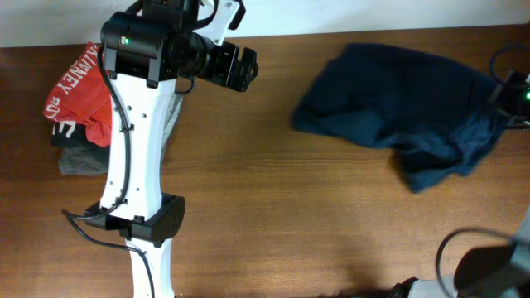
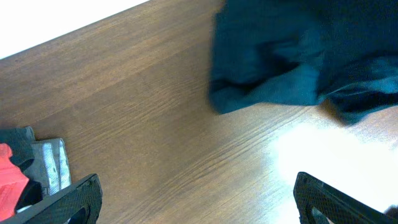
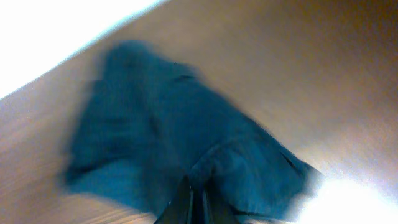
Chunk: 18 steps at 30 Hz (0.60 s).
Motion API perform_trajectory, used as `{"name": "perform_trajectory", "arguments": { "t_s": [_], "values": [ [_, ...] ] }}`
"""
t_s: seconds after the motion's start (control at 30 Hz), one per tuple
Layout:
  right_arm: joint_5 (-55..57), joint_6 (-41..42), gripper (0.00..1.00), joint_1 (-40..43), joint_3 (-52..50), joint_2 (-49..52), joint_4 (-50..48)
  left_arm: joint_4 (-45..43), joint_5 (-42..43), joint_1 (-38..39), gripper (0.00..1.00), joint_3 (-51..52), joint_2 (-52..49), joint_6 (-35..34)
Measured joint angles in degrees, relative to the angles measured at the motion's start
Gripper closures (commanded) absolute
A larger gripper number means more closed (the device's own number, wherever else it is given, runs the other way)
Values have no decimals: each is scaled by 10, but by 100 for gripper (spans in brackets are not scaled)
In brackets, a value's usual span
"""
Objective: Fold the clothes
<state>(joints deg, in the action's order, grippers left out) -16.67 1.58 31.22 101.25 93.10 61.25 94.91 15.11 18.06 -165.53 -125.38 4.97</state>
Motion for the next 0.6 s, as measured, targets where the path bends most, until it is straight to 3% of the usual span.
{"name": "perform_trajectory", "arguments": {
  "t_s": [0.17, 0.43, 0.6],
  "values": [
    [-85, -26, 96, -68, 0, -42, -33, 0, -17, -3, 4, 0, 0, 0],
    [-116, -31, 96, -286, -1, -78, -98, 3, -27, -52, 6, 0, 0, -3],
    [-119, -14, 95, -419, -1, -45, -99, 2, -32, -92, 5, 0, 5, -3]
  ]
}}
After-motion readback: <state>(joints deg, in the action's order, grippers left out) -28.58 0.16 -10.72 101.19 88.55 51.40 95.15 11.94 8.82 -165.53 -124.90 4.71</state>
